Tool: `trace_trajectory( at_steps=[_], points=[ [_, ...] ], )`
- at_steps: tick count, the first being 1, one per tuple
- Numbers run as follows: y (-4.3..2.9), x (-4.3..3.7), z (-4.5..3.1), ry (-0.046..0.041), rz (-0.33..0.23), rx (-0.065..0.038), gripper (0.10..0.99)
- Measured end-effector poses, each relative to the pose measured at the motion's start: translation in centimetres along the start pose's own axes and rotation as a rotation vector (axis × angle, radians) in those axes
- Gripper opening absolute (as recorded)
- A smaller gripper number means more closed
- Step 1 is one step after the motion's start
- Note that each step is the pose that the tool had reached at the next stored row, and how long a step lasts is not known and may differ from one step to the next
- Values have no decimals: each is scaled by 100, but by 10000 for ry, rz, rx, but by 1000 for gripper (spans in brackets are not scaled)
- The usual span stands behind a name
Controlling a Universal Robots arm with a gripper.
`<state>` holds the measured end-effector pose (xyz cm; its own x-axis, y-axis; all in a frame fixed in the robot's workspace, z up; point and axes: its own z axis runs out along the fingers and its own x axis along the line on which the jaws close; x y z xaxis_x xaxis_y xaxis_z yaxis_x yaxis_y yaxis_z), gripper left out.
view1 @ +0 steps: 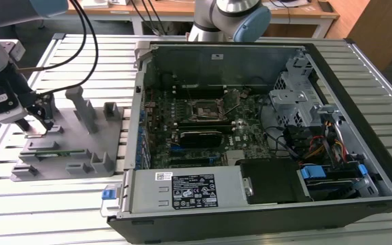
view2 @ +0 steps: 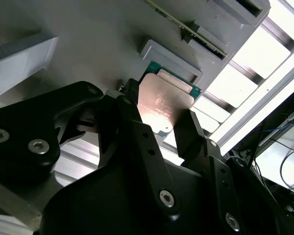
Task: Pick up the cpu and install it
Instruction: 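Pick up the cpu and move it towards the insertion slot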
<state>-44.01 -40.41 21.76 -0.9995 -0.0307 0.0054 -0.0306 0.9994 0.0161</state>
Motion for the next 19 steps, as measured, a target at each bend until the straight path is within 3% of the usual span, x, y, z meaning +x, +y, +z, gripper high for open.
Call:
trace_trajectory(
  at_steps=[19],
  points=[
    [27,-1,-62,0,0,1,533]
  ],
)
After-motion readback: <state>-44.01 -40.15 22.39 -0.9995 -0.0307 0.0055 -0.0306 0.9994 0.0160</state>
